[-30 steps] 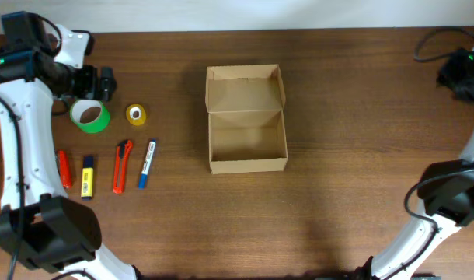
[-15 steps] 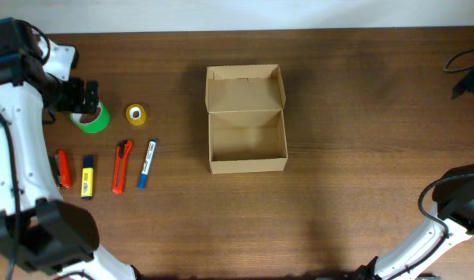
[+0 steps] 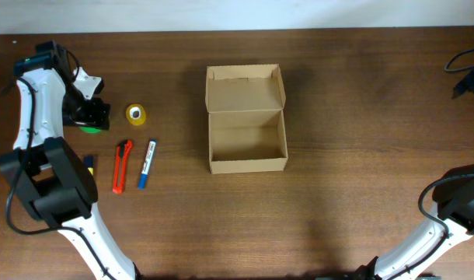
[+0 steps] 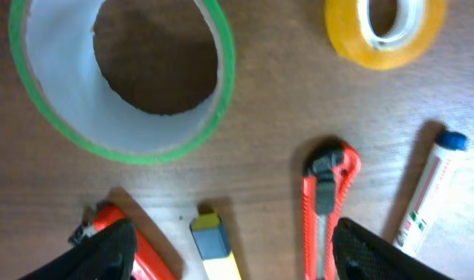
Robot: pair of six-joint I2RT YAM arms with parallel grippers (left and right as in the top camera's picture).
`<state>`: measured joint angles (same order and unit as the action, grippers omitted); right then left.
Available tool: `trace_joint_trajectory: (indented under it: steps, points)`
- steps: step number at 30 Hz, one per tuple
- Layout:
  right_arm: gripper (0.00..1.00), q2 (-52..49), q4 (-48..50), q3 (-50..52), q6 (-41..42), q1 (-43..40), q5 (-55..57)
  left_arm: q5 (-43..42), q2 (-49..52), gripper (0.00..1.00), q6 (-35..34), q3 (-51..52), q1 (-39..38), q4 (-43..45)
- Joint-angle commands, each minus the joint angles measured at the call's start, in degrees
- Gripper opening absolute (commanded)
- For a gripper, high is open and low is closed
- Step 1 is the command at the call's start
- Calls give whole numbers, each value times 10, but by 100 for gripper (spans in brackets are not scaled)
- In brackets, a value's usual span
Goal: Pack container
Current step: 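Lower the left gripper onto the green tape roll and grasp its rim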
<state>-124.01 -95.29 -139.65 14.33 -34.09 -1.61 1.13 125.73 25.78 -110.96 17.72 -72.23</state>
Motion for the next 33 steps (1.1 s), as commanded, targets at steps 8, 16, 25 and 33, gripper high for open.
trace_joint_trajectory:
  steps: [8,16,25,33]
  points:
    - [99,16,1,2,-6,-1,3,8,-1,80,47,-19,0,55]
    - [99,16,1,2,-6,-1,3,-6,0,80,76,-19,-2,72]
    - [99,16,1,2,-6,-1,3,-50,1,80,103,-19,-2,78]
    - [99,16,1,2,-6,-1,3,-55,24,80,111,-19,-4,75]
